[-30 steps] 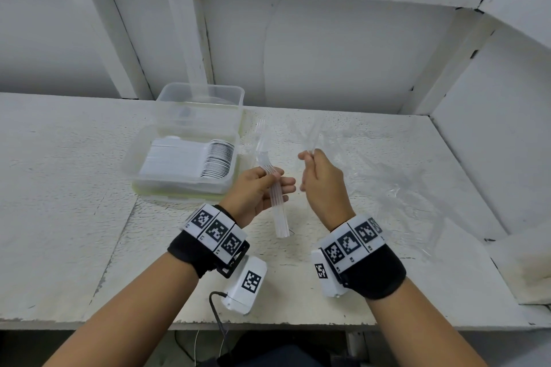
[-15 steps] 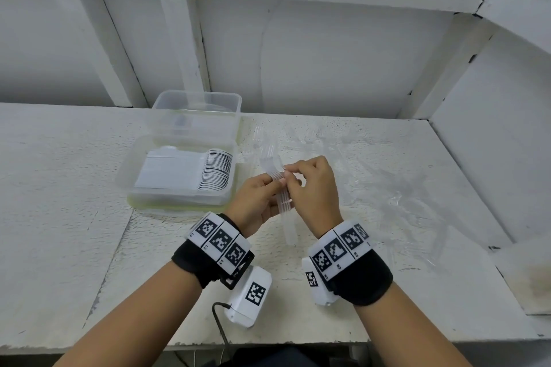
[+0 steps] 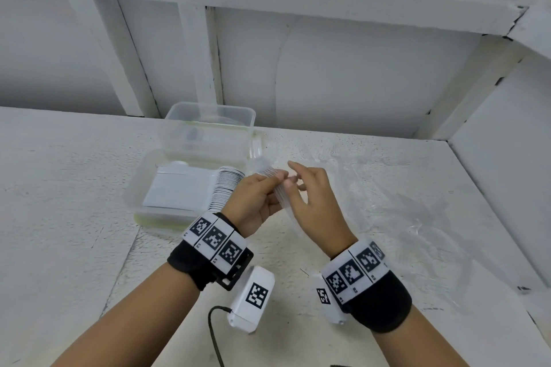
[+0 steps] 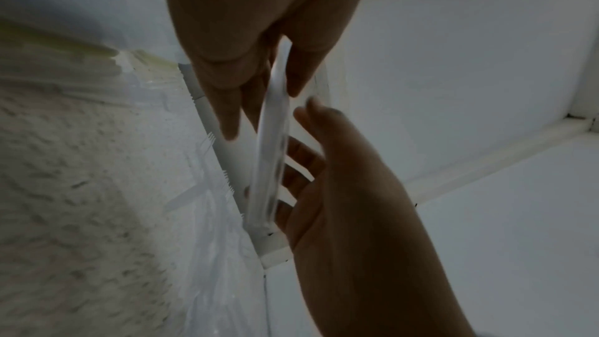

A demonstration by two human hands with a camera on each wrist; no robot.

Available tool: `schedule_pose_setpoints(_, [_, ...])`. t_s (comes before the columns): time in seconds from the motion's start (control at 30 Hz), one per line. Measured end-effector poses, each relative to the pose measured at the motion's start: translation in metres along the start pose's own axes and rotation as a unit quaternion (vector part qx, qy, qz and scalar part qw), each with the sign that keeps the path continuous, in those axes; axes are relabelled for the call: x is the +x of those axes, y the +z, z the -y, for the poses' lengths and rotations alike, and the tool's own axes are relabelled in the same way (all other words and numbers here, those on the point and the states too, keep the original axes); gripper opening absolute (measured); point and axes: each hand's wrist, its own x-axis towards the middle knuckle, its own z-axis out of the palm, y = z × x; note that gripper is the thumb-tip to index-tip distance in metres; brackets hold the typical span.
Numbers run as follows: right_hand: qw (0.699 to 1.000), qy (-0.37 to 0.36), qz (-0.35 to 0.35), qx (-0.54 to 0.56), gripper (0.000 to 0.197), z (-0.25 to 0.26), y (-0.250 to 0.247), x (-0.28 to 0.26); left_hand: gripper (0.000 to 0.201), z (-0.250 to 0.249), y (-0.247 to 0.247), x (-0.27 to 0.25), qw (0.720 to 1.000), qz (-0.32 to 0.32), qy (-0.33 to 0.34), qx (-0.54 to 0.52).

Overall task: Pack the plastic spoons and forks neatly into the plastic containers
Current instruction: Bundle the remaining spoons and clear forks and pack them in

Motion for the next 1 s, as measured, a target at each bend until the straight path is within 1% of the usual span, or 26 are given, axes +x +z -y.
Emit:
schedule_pose_setpoints(0.07, [0.996, -0.022, 0.031, -0.083, 0.047, 0.006, -0.002, 0.004, 0.014, -0.009, -0.002, 0.006, 0.998, -0.040, 0.024, -0.038])
schedule_pose_setpoints(0.17, [0.979, -0.044, 0.066, -0.187, 0.050, 0.015, 0.003, 0.018, 0.012, -0.023, -0.004, 0.018, 0.993, -0.071, 0.050, -0.076])
schedule_pose_setpoints(0.27, [0.969, -0.081, 0.045, -0.227, 0.045, 0.021, 0.007, 0.037, 0.012, -0.037, -0.005, 0.029, 0.991, -0.079, 0.062, -0.084])
schedule_pose_setpoints(0.37, [0.967, -0.114, 0.035, -0.226, 0.040, 0.027, 0.009, 0.058, 0.014, -0.056, -0.008, 0.038, 0.992, -0.069, 0.070, -0.080])
schedule_pose_setpoints(0.47, [0.969, -0.135, 0.039, -0.202, 0.037, 0.036, 0.008, 0.089, 0.017, -0.087, -0.015, 0.047, 0.997, -0.038, 0.062, -0.021])
schedule_pose_setpoints(0.53, [0.969, -0.145, 0.039, -0.195, 0.034, 0.045, 0.007, 0.115, 0.021, -0.113, -0.024, 0.053, 0.996, -0.021, 0.049, 0.076])
schedule_pose_setpoints(0.57, [0.971, -0.142, 0.042, -0.190, 0.033, 0.049, 0.006, 0.129, 0.020, -0.127, -0.030, 0.056, 0.989, -0.022, 0.041, 0.137])
schedule_pose_setpoints(0.6, [0.972, -0.136, 0.051, -0.187, 0.033, 0.054, 0.006, 0.143, 0.019, -0.140, -0.038, 0.060, 0.978, -0.031, 0.032, 0.204])
schedule_pose_setpoints(0.67, [0.969, -0.120, 0.076, -0.201, 0.032, 0.062, 0.009, 0.168, 0.020, -0.166, -0.059, 0.068, 0.938, -0.063, 0.018, 0.341])
schedule_pose_setpoints(0.77, [0.953, -0.112, 0.130, -0.251, 0.031, 0.065, 0.022, 0.199, 0.021, -0.198, -0.099, 0.083, 0.855, -0.128, 0.000, 0.503])
schedule_pose_setpoints(0.87, [0.925, -0.118, 0.177, -0.315, 0.029, 0.059, 0.044, 0.224, 0.022, -0.215, -0.137, 0.093, 0.766, -0.189, -0.041, 0.613])
schedule_pose_setpoints(0.9, [0.913, -0.122, 0.194, -0.337, 0.027, 0.056, 0.052, 0.230, 0.024, -0.217, -0.146, 0.096, 0.740, -0.204, -0.055, 0.638])
schedule_pose_setpoints(0.93, [0.900, -0.128, 0.209, -0.359, 0.022, 0.054, 0.060, 0.235, 0.025, -0.217, -0.154, 0.099, 0.724, -0.213, -0.068, 0.653])
schedule_pose_setpoints(0.97, [0.888, -0.134, 0.224, -0.380, 0.018, 0.052, 0.067, 0.238, 0.027, -0.215, -0.160, 0.101, 0.716, -0.218, -0.083, 0.657])
schedule_pose_setpoints(1.0, [0.875, -0.143, 0.235, -0.399, 0.017, 0.050, 0.074, 0.241, 0.029, -0.211, -0.165, 0.103, 0.717, -0.220, -0.098, 0.654])
